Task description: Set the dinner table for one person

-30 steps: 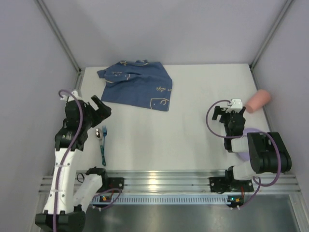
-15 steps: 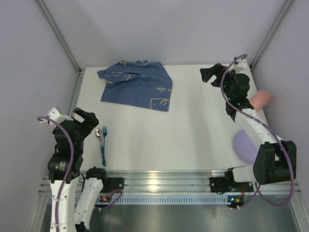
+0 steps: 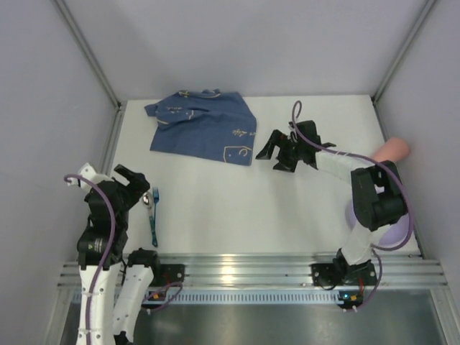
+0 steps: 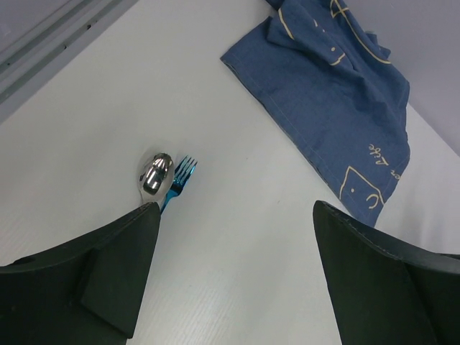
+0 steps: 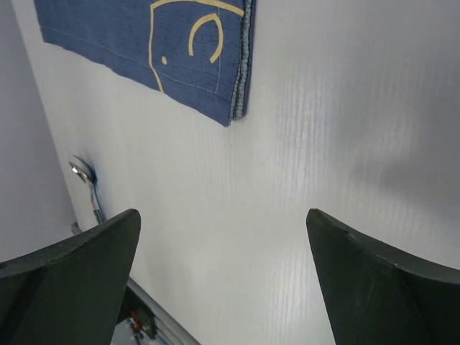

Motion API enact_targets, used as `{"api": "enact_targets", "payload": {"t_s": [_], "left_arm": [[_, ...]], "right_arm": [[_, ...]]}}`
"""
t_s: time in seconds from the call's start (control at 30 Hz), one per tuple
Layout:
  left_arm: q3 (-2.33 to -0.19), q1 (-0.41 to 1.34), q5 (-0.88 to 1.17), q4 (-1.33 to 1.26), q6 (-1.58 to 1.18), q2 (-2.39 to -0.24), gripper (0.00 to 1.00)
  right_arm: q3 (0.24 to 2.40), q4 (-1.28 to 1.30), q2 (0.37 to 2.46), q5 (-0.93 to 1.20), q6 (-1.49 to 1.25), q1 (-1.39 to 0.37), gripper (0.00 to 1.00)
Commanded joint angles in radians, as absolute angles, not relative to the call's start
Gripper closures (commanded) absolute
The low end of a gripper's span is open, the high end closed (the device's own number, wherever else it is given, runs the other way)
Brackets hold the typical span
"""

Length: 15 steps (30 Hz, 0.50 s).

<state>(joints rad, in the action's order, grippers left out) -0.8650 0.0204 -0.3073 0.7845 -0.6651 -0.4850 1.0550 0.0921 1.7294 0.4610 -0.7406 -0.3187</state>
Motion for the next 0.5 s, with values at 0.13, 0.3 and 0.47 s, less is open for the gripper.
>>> {"api": "enact_targets", "payload": {"t_s": [0.13, 0.3, 0.47], "left_arm": [[-0.838, 0.018, -0.291, 0.788, -0.690, -0.437, 0.08], [-0.851, 0.018, -0.293, 0.811, -0.703, -0.405, 0.08], [-0.882, 0.018, -0.281, 0.857, -0.707, -0.400, 0.08]], "right_arm": [[1.282, 0.270, 1.936, 0.286, -0.667, -0.449, 0.00], [1.385, 0.270, 2.075, 0.267, -0.716, -0.457, 0.01], [1.540, 0.297, 2.195, 0.233, -0.778, -0.462, 0.05]]}}
